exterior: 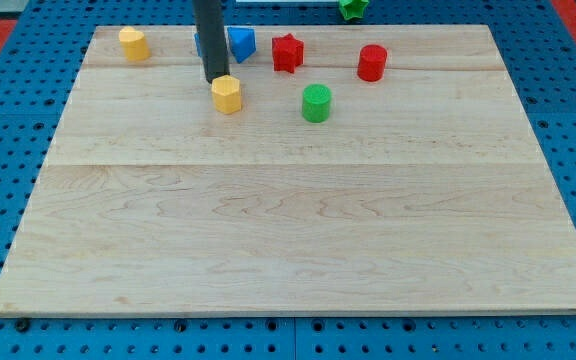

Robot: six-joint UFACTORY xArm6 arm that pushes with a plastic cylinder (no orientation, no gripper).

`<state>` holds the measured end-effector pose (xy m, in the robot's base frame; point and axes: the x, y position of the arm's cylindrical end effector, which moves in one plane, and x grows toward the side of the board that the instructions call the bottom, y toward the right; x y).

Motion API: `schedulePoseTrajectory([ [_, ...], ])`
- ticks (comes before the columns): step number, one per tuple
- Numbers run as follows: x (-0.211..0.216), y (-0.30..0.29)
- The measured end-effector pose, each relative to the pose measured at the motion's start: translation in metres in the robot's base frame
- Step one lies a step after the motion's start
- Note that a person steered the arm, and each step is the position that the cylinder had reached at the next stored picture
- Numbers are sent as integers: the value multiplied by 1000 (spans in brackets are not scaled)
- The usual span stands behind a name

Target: Move the heart towards the hexagon

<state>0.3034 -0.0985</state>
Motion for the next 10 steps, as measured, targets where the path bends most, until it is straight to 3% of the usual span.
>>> schedulePoseTrajectory([
  [1, 12, 29],
  [2, 2, -22],
  [3, -2, -126],
  [4, -45, -194],
  [5, -112, -188],
  [6, -93, -118],
  [8, 0, -75],
  [10, 9, -62],
])
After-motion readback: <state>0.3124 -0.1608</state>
